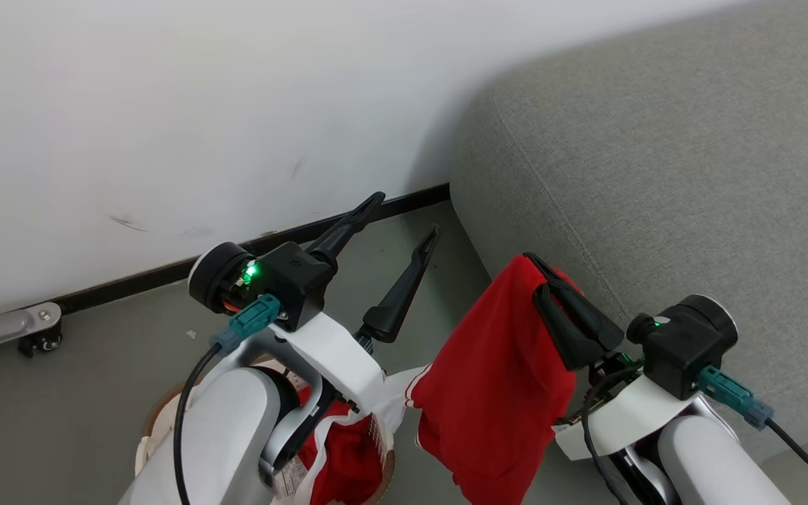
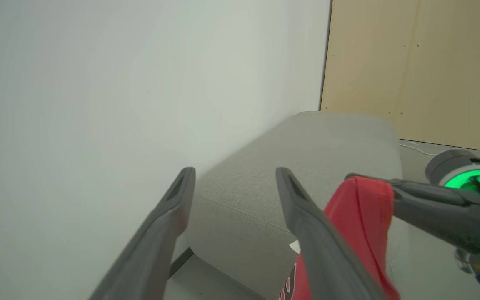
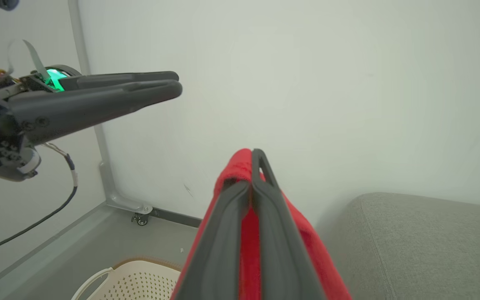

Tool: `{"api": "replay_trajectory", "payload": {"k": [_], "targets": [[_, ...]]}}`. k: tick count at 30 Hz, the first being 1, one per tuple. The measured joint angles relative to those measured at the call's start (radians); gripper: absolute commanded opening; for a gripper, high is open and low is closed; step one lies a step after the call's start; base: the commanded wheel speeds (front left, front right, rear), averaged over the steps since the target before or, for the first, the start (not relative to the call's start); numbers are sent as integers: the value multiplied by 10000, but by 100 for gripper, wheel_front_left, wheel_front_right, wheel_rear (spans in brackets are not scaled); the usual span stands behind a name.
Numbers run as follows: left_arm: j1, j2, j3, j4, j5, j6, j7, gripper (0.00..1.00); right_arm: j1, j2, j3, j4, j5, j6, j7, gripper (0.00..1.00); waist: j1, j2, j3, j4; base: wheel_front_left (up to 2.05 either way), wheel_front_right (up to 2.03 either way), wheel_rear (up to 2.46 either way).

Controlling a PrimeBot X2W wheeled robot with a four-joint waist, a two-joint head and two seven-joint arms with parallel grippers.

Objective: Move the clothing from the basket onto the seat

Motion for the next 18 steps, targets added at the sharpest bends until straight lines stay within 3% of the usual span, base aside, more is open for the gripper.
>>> {"api": "replay_trajectory", "payload": {"k": [9, 18], "targets": [[1, 58, -6, -245, -2, 48, 255, 100, -203, 127, -305, -58, 238, 0, 0, 0, 0, 0, 318, -357, 0, 0, 0], [1, 155, -25, -587, 2, 115, 481, 100, -2341, 23, -1151, -84, 207, 0, 0, 0, 0, 0, 765, -481, 0, 0, 0]]}}
